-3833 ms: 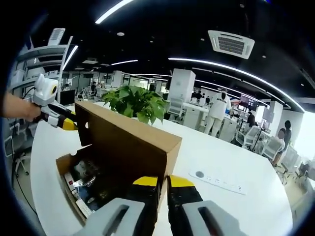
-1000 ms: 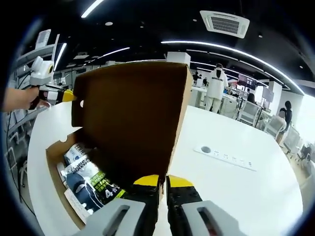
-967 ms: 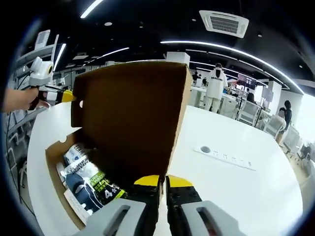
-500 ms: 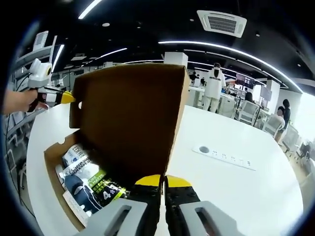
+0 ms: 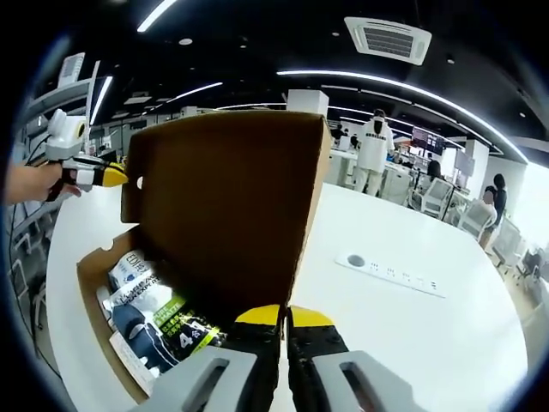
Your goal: Operate the shoe box by opening the lid, removing the specified soft item, and placing it in the target area until the item is outside and the box remains undamaged.
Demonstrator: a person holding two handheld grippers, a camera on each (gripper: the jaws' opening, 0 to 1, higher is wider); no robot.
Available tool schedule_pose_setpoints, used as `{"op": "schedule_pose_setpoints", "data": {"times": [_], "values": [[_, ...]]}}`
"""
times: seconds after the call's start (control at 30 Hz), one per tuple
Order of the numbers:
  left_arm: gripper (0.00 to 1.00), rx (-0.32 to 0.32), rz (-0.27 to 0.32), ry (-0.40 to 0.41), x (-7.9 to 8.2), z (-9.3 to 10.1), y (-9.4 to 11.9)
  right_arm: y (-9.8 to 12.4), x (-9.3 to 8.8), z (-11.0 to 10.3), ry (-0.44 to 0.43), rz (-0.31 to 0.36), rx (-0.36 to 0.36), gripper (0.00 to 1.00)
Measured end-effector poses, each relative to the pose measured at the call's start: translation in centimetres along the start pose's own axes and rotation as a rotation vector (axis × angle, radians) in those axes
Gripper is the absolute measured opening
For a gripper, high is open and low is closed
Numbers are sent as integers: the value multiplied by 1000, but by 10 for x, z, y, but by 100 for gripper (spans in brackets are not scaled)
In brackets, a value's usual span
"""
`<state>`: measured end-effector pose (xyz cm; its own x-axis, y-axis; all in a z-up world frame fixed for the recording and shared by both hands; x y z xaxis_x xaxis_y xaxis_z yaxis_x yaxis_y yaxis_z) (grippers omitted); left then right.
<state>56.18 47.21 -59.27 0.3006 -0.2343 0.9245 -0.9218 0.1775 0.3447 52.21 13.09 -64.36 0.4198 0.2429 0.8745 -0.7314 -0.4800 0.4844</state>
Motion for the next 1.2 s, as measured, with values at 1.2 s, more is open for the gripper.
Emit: {"op": "schedule_pose_setpoints", "data": {"times": [1.2], "values": [[2,19,-126,28,-45,17,-3,0,2,-1,-17,-4,-7,0]]}}
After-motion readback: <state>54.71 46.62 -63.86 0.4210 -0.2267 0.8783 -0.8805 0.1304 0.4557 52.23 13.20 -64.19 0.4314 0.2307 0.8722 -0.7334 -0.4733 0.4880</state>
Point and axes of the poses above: the point that each gripper's makers call its tool centre point, and the gripper's own axes: y roughly backward along the fingers, z roughly to its right, x roughly out of its top, the point moved 5 cm from there along y, roughly backward along the fingers, and after that the axes turned 13 degrees about x, right-handed, at the moved point
